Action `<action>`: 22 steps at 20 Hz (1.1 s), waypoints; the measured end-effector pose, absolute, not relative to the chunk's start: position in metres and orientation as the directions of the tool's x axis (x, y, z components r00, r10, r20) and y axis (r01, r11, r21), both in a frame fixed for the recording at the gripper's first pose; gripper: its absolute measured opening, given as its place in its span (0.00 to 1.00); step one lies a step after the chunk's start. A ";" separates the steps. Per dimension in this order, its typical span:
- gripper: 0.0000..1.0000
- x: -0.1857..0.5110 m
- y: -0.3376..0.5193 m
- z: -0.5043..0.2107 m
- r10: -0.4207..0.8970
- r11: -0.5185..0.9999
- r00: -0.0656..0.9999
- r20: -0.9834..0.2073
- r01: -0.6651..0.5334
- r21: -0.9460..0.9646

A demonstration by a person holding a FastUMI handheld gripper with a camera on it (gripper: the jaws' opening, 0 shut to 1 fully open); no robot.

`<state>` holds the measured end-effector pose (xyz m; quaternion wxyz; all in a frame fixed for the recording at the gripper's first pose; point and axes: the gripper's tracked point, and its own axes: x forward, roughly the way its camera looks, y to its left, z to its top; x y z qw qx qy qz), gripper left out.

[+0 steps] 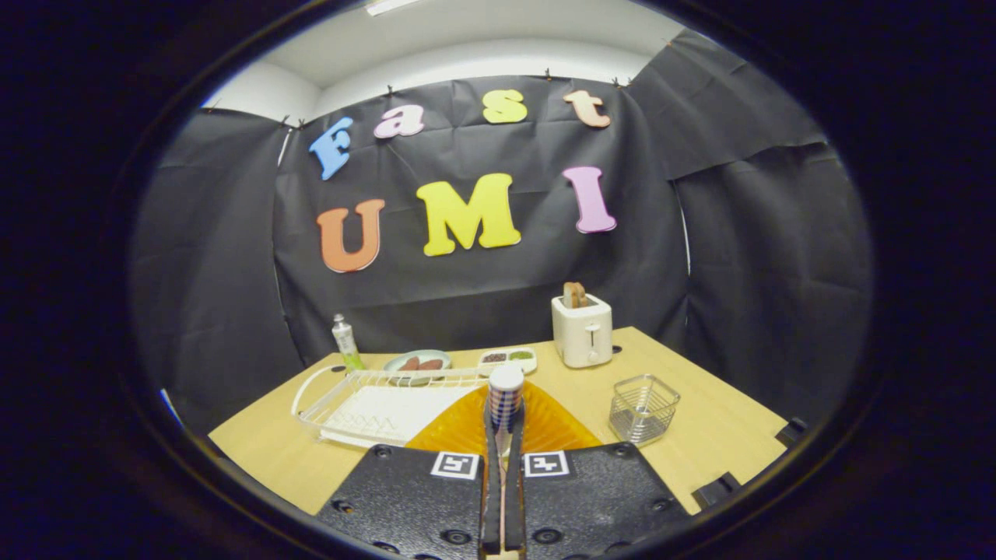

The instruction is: Take the plate from the dish rack, then take the spoon from the basket and place it into the plate.

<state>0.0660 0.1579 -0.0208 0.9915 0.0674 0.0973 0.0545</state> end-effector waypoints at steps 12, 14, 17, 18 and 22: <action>0.08 0.062 0.229 -0.095 0.185 0.982 0.937 -0.297 -0.166 0.089; 0.09 0.062 0.236 -0.101 0.212 0.976 0.924 -0.320 -0.184 0.116; 0.11 0.064 0.235 -0.099 0.215 0.975 0.925 -0.315 -0.183 0.128; 0.12 0.063 0.237 -0.100 0.219 0.974 0.923 -0.317 -0.187 0.131; 0.17 0.064 0.233 -0.098 0.231 0.970 0.924 -0.303 -0.194 0.148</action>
